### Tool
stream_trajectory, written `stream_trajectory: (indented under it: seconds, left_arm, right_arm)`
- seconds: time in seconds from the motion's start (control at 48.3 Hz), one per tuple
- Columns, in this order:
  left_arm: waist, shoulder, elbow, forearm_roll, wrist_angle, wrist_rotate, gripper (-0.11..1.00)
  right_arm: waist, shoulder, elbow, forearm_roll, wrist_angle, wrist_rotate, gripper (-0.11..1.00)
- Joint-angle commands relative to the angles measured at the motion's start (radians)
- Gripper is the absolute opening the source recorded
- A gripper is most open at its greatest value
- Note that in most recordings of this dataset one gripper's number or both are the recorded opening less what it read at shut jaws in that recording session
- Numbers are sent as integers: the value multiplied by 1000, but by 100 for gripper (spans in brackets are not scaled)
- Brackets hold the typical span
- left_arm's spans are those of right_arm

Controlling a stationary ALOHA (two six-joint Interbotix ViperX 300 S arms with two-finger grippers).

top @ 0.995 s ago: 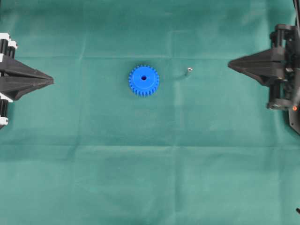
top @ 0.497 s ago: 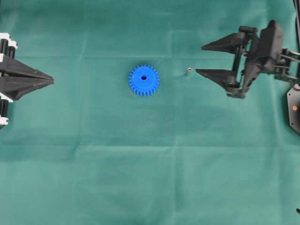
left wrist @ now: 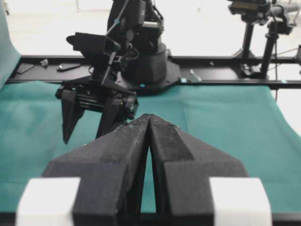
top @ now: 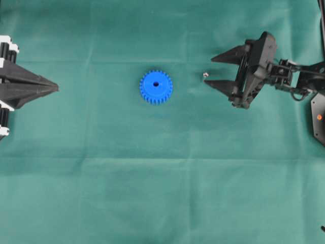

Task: Insert the shaft placed at a random location into the center hole of the medium gear at another random location.
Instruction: 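Move the right gripper to the silver shaft and grasp it upright, then lift the shaft with the right gripper and carry it left toward the gear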

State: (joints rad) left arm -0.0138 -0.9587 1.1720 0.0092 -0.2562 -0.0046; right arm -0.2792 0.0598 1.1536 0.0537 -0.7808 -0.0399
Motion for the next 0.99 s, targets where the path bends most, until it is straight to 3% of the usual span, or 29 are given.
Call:
stream_trajectory:
  seconds: [0.0, 0.29, 0.414, 0.497, 0.642, 0.684, 0.974]
  left_arm:
    - [2, 8, -21, 3, 2, 0, 0]
    - [2, 8, -21, 3, 8, 0, 0]
    - [2, 6, -21, 3, 8, 0, 0]
    - [2, 6, -21, 3, 8, 0, 0]
    - [2, 6, -21, 3, 8, 0, 0]
    - [2, 6, -21, 3, 8, 0, 0]
    - [2, 2, -23, 3, 8, 0, 0]
  right_arm:
    - [-3, 9, -31, 5, -15, -6, 81]
    - [-3, 15, -40, 5, -11, -6, 80]
    - [0, 17, -41, 5, 3, -6, 72]
    - [6, 20, -46, 2, 12, -6, 58]
    - [17, 23, -49, -3, 11, -8, 20]
    - [18, 23, -49, -6, 14, -8, 14]
    - [28, 21, -55, -6, 15, -6, 14]
